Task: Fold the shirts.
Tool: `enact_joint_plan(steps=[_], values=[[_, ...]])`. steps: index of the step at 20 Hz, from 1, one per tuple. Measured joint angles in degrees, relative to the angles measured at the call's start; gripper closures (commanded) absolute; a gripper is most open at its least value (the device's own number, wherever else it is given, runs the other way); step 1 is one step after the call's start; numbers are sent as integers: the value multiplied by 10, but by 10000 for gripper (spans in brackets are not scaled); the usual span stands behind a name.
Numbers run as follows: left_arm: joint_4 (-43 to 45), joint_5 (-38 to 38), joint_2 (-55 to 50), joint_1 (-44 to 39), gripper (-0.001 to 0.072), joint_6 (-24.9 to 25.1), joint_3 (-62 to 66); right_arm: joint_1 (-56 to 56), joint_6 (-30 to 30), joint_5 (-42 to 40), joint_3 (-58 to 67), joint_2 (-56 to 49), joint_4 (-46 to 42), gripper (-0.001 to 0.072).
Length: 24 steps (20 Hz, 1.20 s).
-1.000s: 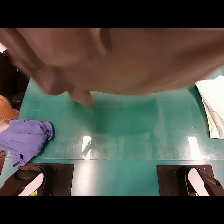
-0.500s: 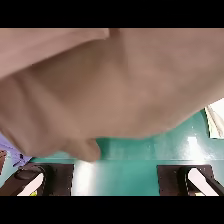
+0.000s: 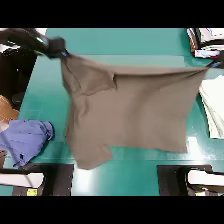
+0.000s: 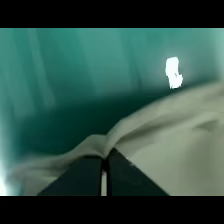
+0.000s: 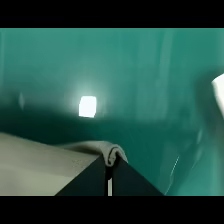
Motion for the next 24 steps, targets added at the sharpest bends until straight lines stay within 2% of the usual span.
enact_joint_plan(steps=[3, 6, 8, 10, 13, 17, 21, 22, 23, 24], values=[[-8, 64, -83, 0, 684, 25, -1, 24, 7, -56, 4, -77, -11, 698], [-11, 148, -120, 3, 683, 36, -1, 39, 12, -87, 48, -138, -14, 698], [-11, 172, -130, 10, 684, 39, 6, 43, 13, -89, 77, -161, -17, 698], [-12, 150, -136, 22, 685, 41, 18, 44, 14, -82, 95, -170, -17, 699], [2, 72, -139, 34, 685, 47, 27, 47, 14, -66, 74, -157, -28, 699], [36, -14, -141, 37, 684, 64, 6, 64, 13, -76, -26, -111, -60, 697], [51, -42, -141, 37, 680, 69, -53, 82, 10, -109, -128, -79, -73, 697], [52, -44, -141, 37, 512, 67, -68, 84, 10, -117, -148, -74, -74, 679], [53, -44, -141, 37, 256, 64, -84, 85, 13, -127, -166, -69, -77, 449], [55, -44, -141, 37, 238, 59, -96, 85, 14, -134, -181, -64, -78, 275]])
